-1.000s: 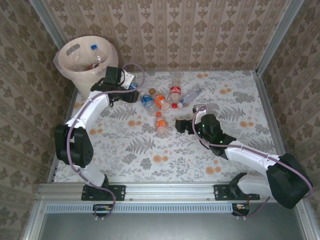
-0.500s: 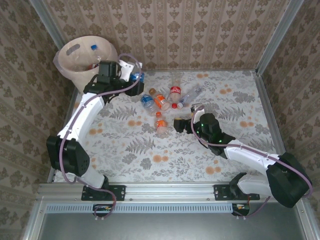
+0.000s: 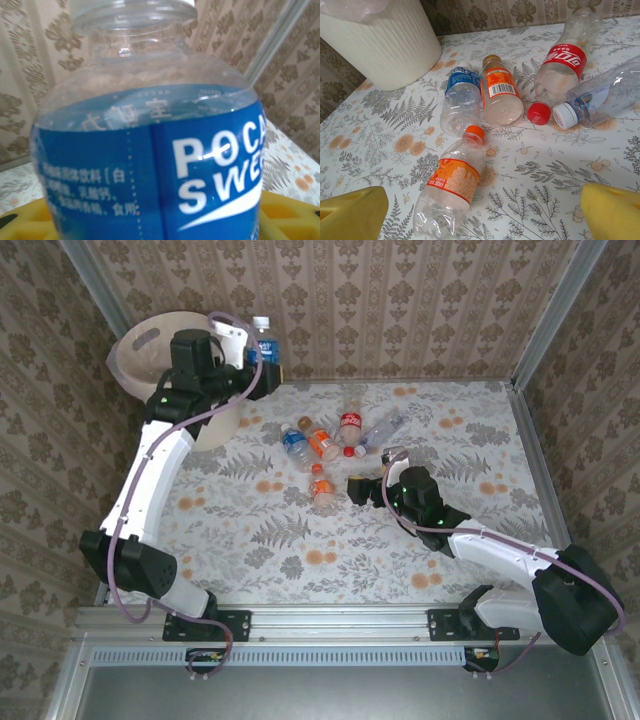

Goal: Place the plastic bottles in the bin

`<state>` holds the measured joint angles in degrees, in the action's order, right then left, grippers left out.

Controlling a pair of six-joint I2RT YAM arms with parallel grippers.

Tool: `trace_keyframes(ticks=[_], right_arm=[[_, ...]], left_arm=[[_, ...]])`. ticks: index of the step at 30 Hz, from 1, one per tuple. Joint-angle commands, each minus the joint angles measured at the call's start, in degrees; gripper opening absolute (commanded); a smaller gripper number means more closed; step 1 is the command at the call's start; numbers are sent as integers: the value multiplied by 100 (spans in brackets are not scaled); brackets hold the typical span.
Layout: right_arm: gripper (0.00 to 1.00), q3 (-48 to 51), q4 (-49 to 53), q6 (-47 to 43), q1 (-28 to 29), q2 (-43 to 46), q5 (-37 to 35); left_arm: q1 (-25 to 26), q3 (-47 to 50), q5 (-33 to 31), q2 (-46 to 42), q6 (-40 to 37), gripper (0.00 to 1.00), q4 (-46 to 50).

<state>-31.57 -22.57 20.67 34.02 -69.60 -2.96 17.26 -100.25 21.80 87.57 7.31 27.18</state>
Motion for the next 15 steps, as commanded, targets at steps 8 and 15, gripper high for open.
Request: trace_keyframes(ticks=[8,15], right_arm=[[100,-41,-72,-133,43,114,-119],[100,-33,-81,-148,43,122,-130]], left_arm=[[-134,-822,-1667,-210,326,55,38],[-306,-969,-2794,-315,197,56,7]])
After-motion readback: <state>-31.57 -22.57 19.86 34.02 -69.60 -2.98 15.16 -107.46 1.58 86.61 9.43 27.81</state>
